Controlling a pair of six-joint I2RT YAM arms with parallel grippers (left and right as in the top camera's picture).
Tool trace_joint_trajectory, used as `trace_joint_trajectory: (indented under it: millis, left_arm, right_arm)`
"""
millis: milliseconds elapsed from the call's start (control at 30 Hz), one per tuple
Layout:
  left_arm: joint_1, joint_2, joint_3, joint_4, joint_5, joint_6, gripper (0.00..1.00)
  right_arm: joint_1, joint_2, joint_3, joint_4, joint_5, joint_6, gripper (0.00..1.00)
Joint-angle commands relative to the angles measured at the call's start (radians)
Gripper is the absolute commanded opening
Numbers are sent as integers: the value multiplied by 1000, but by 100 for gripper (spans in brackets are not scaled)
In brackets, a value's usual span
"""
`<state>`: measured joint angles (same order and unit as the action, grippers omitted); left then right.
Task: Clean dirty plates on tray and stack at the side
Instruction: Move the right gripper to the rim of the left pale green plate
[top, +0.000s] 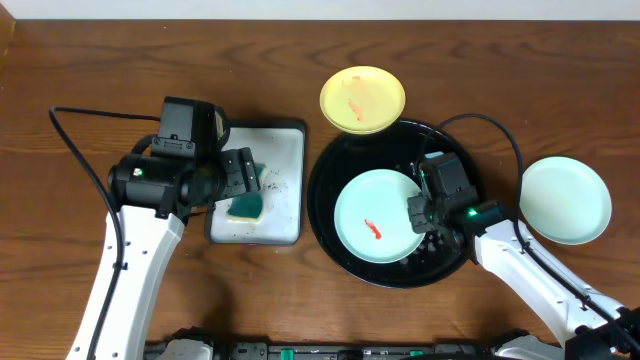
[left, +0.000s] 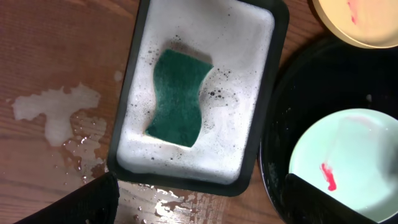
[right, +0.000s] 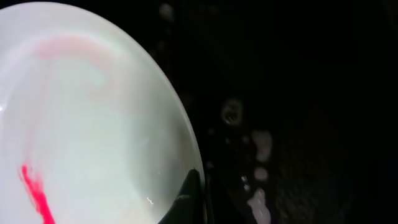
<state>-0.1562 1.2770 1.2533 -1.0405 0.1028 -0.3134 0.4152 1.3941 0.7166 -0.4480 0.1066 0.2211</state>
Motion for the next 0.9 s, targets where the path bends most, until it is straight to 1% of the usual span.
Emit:
trace_joint_trajectory:
  millis: [0, 33, 67, 100, 167, 267, 400, 467, 533, 567, 633, 733, 767, 800, 867]
  left_arm:
    - [1, -3, 9, -2, 2, 6, 84]
    - [1, -3, 9, -2, 2, 6, 84]
    - [1, -3, 9, -2, 2, 6, 84]
    - [1, -3, 9, -2, 2, 6, 84]
    - [1, -3, 9, -2, 2, 6, 84]
    - [1, -3, 9, -2, 2, 6, 84]
    - [1, -3, 9, -2, 2, 6, 84]
    - [1, -3, 9, -3, 27, -6, 84]
    - [1, -3, 9, -2, 45, -6, 84]
    - [1, -3, 9, 11, 47, -9, 84]
    - [1, -3, 9, 38, 44, -9, 84]
    - [1, -3, 9, 54, 42, 2, 84]
    - [1, -1, 3, 51, 16, 28, 71]
    - [-1, 5, -8, 48, -11, 28, 67]
    - [-6, 21, -55, 49, -62, 6, 65]
  right_arm:
    - [-4, 3, 9, -31, 53, 158, 1]
    - [-4, 3, 9, -39, 29, 175, 4]
    - [-4, 3, 9, -45, -4, 175, 24]
    - [-4, 0, 10, -51, -40, 174, 39]
    - [-6, -10, 18, -74, -79, 159, 41]
    - [-37, -48, 61, -132, -163, 66, 50]
    - [-110, -97, 138, -216, -263, -75, 52]
    - [-153, -119, 175, -246, -337, -131, 52]
    - [-191, -142, 195, -260, -405, -158, 56]
    - [-203, -150, 197, -261, -422, -159, 56]
    - [-233, -164, 197, -275, -433, -159, 56]
    - [-238, -164, 197, -309, -430, -159, 56]
    - [-238, -164, 197, -319, -424, -159, 56]
    - [-238, -164, 197, -319, -422, -159, 57]
    - [-238, -164, 197, -319, -422, -159, 57]
